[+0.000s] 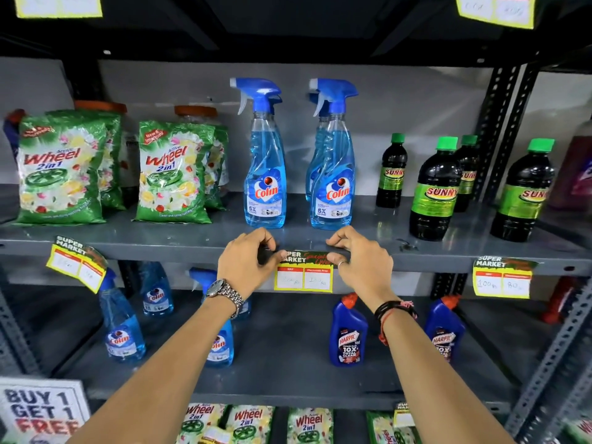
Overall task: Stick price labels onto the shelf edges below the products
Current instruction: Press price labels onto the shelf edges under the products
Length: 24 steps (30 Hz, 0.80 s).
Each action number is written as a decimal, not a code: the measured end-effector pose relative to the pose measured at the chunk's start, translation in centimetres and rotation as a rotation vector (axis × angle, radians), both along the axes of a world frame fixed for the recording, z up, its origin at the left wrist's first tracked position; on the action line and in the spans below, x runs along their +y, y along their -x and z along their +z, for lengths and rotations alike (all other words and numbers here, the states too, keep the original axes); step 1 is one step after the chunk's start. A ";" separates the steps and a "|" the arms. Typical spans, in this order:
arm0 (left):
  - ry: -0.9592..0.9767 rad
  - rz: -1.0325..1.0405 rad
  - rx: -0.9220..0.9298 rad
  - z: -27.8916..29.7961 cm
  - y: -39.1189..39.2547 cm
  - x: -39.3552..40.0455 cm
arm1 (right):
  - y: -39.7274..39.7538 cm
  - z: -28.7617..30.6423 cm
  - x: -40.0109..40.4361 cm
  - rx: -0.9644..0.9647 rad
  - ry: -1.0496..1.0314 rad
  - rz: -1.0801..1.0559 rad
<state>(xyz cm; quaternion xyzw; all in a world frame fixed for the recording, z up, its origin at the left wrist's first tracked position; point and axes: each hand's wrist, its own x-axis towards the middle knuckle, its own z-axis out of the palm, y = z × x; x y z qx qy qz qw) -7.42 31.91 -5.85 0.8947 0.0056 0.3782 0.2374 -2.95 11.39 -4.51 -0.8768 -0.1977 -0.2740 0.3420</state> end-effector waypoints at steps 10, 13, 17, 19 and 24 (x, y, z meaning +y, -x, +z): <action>0.064 -0.081 -0.017 -0.2 4.1 7.5 | -0.3 -0.2 -1.0 0.155 -0.245 0.247; 0.013 -0.005 -0.060 -0.3 6.1 13.2 | 1.6 -0.5 1.5 0.120 -0.280 0.275; -0.020 0.032 -0.109 -0.2 8.2 20.1 | 4.2 -0.7 7.5 0.069 -0.300 0.295; -0.048 0.023 -0.131 0.0 9.5 23.4 | 5.1 -1.0 11.5 0.048 -0.296 0.268; -0.157 0.059 -0.096 -0.5 12.1 31.2 | 8.4 -1.6 22.1 0.028 -0.326 0.270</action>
